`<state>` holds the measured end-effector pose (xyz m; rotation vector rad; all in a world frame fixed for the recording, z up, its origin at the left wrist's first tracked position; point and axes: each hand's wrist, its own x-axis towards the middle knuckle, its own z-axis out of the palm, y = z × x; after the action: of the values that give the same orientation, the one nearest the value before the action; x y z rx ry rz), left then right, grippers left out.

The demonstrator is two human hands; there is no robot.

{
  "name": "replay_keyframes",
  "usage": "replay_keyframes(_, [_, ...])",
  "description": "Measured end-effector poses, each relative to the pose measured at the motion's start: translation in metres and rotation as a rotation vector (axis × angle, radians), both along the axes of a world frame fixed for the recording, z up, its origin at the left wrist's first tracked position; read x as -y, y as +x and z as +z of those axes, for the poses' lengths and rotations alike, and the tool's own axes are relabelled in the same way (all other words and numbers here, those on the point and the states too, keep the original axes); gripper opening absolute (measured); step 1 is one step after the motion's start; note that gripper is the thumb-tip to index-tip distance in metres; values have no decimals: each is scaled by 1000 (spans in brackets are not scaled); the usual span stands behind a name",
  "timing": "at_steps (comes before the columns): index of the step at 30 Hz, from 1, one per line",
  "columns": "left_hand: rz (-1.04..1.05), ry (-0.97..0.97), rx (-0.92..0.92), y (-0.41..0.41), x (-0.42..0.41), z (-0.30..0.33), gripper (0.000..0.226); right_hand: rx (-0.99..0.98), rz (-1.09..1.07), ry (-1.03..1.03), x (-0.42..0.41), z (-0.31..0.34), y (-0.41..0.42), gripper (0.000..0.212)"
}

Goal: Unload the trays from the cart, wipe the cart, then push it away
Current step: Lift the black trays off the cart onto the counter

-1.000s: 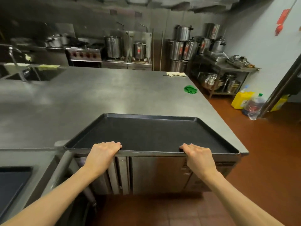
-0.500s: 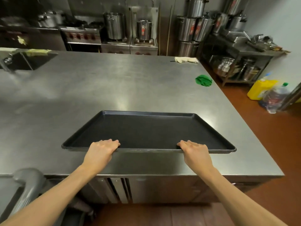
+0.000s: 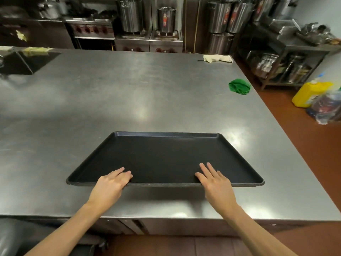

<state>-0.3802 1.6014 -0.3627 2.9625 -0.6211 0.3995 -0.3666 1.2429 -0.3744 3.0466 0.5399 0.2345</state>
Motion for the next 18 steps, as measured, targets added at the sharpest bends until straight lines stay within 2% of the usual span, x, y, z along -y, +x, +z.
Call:
replay_keyframes(7, [-41, 238, -111, 13, -7, -20, 56, 34, 49, -32, -7, -33, -1, 48])
replay_keyframes(10, [-79, 357, -133, 12, -14, -42, 73, -16, 54, -80, -10, -52, -5, 50])
replay_keyframes(15, [-89, 392, -204, 10, -18, -78, 85, -120, 84, -128, -10, -76, -4, 47])
replay_keyframes(18, [-83, 408, -221, 8, -17, -95, 89, -191, 117, -156, -3, -86, 0, 59])
